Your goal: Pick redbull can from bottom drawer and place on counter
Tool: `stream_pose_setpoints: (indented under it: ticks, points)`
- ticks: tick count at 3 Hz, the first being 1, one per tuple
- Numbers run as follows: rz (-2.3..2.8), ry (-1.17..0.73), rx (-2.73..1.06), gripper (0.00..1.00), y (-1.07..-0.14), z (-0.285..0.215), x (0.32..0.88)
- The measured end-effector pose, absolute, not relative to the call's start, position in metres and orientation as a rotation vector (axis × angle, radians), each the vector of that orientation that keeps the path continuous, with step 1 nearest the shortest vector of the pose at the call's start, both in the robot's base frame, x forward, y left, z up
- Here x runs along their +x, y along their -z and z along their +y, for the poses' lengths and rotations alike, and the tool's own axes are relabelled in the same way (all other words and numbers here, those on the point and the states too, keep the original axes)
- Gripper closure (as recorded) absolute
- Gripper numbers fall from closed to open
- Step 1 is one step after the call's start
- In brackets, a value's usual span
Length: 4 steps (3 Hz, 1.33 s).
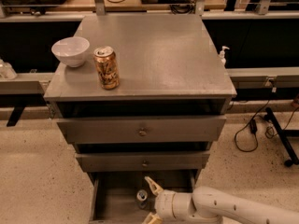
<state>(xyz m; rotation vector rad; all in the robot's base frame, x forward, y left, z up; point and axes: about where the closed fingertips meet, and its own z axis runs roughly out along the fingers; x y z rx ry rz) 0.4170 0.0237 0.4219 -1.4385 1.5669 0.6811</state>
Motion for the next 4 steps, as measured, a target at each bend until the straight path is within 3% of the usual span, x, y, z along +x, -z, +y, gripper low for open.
stream_pose_setpoints:
  ticks: [4]
  points:
    - [1.738,-0.596,-1.319,0.00,-0.267,-0.012,0.465]
